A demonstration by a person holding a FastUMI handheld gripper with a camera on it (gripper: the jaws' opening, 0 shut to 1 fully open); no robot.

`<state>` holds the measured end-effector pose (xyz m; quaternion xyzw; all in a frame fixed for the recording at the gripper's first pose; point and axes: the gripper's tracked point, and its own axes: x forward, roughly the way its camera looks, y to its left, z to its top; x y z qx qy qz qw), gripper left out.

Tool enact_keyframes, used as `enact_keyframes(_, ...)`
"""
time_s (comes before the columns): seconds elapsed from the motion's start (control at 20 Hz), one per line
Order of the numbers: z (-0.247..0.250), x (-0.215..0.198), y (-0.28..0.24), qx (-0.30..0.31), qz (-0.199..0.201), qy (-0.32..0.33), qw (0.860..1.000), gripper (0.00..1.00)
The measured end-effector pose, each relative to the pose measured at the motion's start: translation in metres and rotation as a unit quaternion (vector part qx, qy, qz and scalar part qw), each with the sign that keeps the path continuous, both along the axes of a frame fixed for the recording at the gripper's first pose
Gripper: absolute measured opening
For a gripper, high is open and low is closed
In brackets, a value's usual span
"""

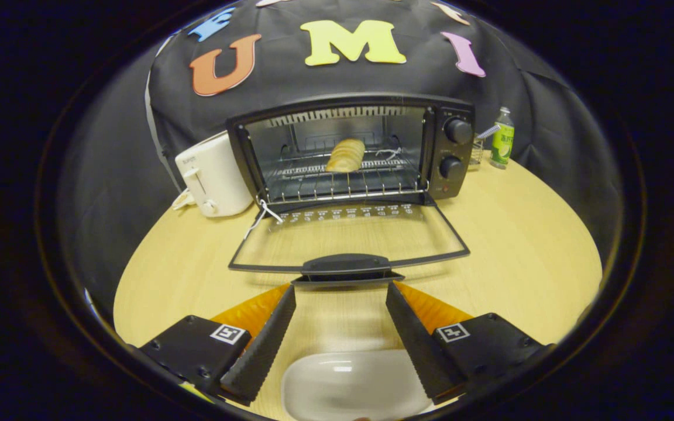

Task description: Open the toaster oven, put the food inside, and close the toaster oven door.

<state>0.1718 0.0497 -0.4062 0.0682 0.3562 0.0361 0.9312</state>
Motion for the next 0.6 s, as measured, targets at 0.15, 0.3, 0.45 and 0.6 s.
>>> enact_keyframes(0.15, -0.013, 0.005, 0.000, 0.009, -0.003, 0.002, 1.000, 1.00)
enact_keyframes(0.3, -0.019, 0.010, -0.006, 0.006, -0.015, 0.001, 1.000, 1.00)
enact_keyframes(0.45, -0.026, 0.015, -0.004, -0.014, -0.006, 0.006, 1.000, 1.00)
enact_keyframes(0.6, -0.026, 0.015, -0.004, -0.022, -0.010, 0.009, 1.000, 1.00)
